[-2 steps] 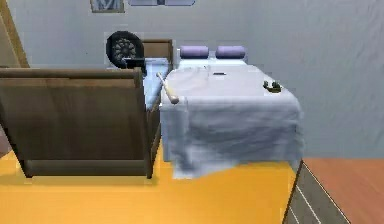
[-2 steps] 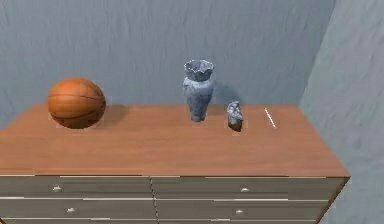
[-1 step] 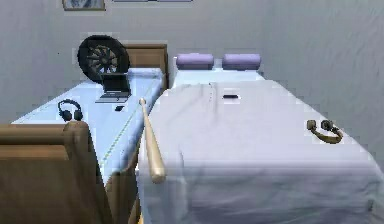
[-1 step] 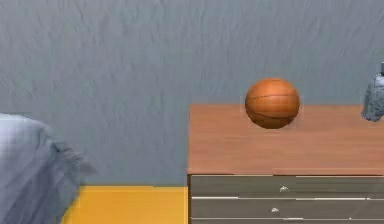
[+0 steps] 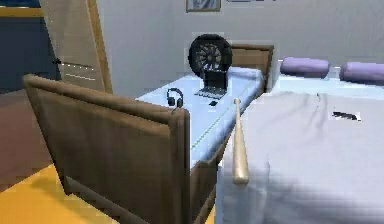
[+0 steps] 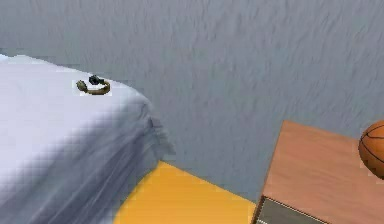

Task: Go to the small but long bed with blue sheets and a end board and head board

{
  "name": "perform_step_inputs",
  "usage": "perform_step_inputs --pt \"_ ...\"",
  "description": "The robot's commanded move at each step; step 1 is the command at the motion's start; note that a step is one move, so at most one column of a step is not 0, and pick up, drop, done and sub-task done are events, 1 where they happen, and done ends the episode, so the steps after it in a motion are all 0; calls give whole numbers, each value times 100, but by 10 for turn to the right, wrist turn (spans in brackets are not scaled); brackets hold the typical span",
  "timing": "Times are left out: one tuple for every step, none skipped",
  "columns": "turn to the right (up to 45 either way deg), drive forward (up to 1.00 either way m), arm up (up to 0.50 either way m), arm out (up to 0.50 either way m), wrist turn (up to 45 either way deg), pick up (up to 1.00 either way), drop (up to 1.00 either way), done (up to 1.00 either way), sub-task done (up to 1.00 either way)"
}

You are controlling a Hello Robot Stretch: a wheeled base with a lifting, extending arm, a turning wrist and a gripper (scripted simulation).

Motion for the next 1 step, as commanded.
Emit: perform_step_inputs --pt "0 0 0 0 0 0 0 100 0"
